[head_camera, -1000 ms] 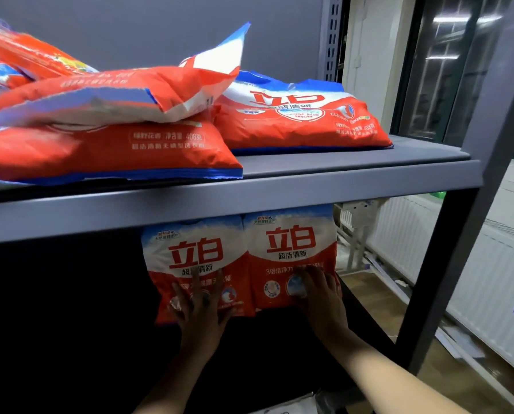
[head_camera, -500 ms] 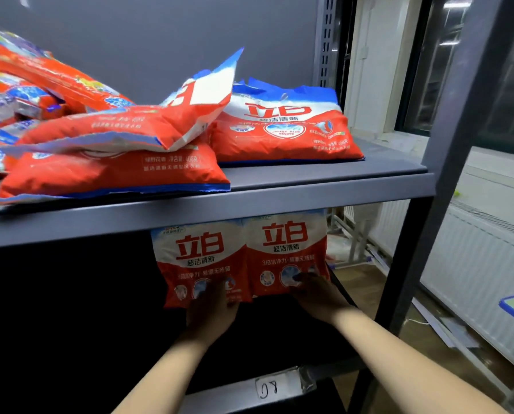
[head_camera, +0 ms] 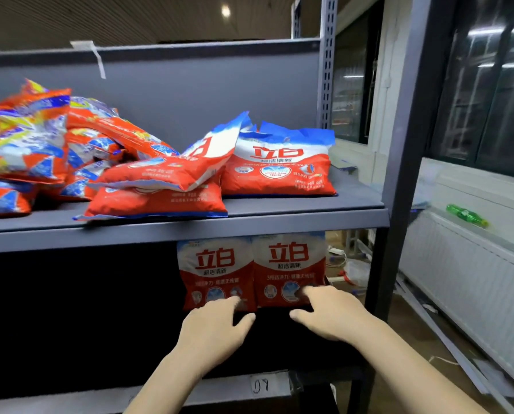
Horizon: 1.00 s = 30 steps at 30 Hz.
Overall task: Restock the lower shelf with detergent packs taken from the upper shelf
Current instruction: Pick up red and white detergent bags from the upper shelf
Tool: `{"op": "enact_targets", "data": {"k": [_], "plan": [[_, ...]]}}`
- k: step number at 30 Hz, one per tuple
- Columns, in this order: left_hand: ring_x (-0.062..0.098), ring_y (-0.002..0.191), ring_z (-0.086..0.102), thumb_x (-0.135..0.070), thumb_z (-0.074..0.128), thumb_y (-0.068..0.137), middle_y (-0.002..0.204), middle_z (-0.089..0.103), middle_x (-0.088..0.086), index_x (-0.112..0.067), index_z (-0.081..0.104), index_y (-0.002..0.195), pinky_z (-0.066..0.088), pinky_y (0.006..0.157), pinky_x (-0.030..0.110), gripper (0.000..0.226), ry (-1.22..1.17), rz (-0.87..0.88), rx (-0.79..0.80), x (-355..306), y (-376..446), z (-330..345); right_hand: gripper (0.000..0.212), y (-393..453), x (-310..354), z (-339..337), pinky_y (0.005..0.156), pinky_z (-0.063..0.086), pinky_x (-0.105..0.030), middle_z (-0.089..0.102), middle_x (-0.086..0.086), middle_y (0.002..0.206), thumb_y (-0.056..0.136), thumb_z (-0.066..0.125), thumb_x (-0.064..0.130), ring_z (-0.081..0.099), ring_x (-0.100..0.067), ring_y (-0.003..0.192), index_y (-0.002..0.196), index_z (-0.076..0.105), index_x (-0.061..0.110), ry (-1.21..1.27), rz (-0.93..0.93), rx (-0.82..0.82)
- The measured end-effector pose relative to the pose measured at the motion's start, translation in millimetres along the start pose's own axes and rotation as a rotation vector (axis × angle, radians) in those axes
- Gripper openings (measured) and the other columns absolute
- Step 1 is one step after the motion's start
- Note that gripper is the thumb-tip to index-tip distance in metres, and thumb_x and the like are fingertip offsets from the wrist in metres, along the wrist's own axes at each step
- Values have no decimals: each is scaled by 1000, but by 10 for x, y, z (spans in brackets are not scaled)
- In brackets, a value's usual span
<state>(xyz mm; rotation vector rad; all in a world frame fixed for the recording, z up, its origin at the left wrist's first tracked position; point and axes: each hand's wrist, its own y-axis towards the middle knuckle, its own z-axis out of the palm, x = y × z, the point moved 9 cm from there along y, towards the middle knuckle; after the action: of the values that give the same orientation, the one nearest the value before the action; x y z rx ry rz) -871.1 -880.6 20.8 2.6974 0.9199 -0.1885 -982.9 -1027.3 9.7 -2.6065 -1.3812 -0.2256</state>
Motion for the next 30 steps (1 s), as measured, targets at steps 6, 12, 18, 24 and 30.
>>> {"op": "enact_targets", "data": {"k": [6,12,18,24,30], "plan": [[-2,98,57,-61,41,90,104,64,-21,-38,60,107,46,82,21,34,-48,56,-217,-173,-258,-890,51,-379,252,-612,94,46,-32,52,14,135,88,45,63,51,-10,121,134,42,40,81,-137,-157],[5,70,62,-59,45,87,68,65,-13,-28,64,79,49,64,31,38,-243,85,-512,-199,-340,-1925,36,-577,437,-1367,84,53,-31,65,23,100,79,50,67,59,1,95,103,60,43,238,-189,-298],[25,89,59,-42,54,90,80,64,-7,-23,68,84,42,72,33,25,-202,-33,-725,259,147,-2742,21,-320,316,-2119,77,50,-32,66,7,100,86,59,46,60,-13,92,96,64,28,425,-104,-695],[28,115,51,-29,43,100,133,55,14,-8,61,123,34,84,25,36,-194,-314,-143,856,1000,-2439,64,426,-51,-2095,97,40,-39,46,-16,137,87,63,39,46,-33,124,138,37,9,621,159,-686],[31,130,43,-45,54,93,144,45,11,-10,42,141,34,104,39,61,-280,-461,-68,1250,1183,-2382,63,612,-223,-1966,74,37,-29,54,-14,132,85,69,26,55,-30,113,136,37,8,940,235,-773]]}}
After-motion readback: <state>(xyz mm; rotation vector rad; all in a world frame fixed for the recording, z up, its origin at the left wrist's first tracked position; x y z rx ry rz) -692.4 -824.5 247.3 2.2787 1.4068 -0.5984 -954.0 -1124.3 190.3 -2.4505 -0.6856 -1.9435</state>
